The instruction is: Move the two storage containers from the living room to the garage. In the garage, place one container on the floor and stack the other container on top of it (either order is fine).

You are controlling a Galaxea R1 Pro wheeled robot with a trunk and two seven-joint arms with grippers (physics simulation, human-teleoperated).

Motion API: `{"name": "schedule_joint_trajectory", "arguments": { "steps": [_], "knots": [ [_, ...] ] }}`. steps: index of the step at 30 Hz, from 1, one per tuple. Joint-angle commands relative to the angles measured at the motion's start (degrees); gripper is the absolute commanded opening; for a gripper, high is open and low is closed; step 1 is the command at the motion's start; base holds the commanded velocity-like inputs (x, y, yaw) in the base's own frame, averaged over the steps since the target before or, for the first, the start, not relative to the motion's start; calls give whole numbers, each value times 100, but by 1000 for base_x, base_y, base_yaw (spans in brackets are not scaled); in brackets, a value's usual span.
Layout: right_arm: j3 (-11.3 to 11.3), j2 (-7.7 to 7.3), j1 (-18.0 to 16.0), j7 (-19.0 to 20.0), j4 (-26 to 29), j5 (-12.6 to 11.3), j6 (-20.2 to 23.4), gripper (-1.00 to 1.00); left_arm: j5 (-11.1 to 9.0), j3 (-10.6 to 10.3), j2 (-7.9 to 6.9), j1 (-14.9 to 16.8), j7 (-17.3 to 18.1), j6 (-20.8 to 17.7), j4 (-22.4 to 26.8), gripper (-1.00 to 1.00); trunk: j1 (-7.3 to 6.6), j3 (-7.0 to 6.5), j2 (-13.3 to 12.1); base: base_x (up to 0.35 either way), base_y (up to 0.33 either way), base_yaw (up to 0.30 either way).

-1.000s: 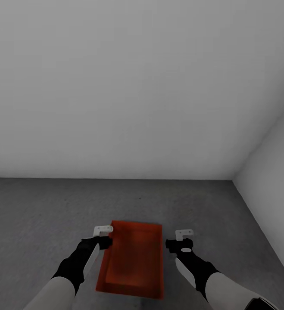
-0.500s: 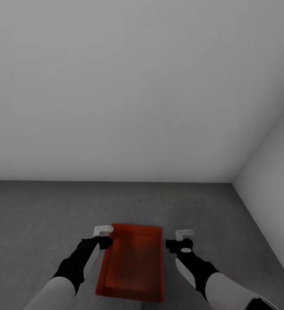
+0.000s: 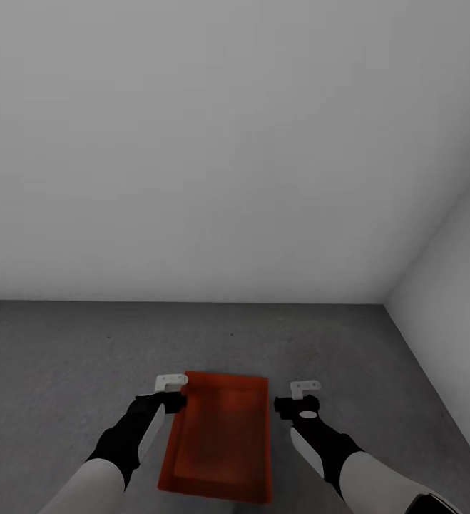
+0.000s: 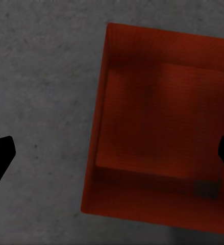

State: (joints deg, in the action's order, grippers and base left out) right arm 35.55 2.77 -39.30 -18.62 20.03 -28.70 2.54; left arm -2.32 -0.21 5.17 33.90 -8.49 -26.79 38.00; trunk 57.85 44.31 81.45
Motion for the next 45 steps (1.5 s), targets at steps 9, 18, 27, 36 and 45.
{"name": "schedule_joint_trajectory", "arguments": {
  "steps": [9,18,27,36,45],
  "knots": [
    [48,-10,-7,-45,10,-31,27,100,-29,8,1,1,-17,-33,30,100,0,4,2,-13,0,0],
    [48,-13,-8,-45,10,-31,27,100,-56,12,1,2,-5,-36,50,100,0,4,2,-257,0,0],
    [48,-13,-8,-45,10,-31,27,100,-51,13,1,1,-5,-38,50,100,0,4,2,-333,0,0],
    [50,-13,-8,-45,10,-31,27,100,-49,13,-6,0,-7,-37,50,100,0,4,2,-337,0,0],
    [54,-13,-6,-45,6,-31,27,100,-49,13,-8,1,-4,-37,50,100,0,4,2,-337,0,0]
  ]
}}
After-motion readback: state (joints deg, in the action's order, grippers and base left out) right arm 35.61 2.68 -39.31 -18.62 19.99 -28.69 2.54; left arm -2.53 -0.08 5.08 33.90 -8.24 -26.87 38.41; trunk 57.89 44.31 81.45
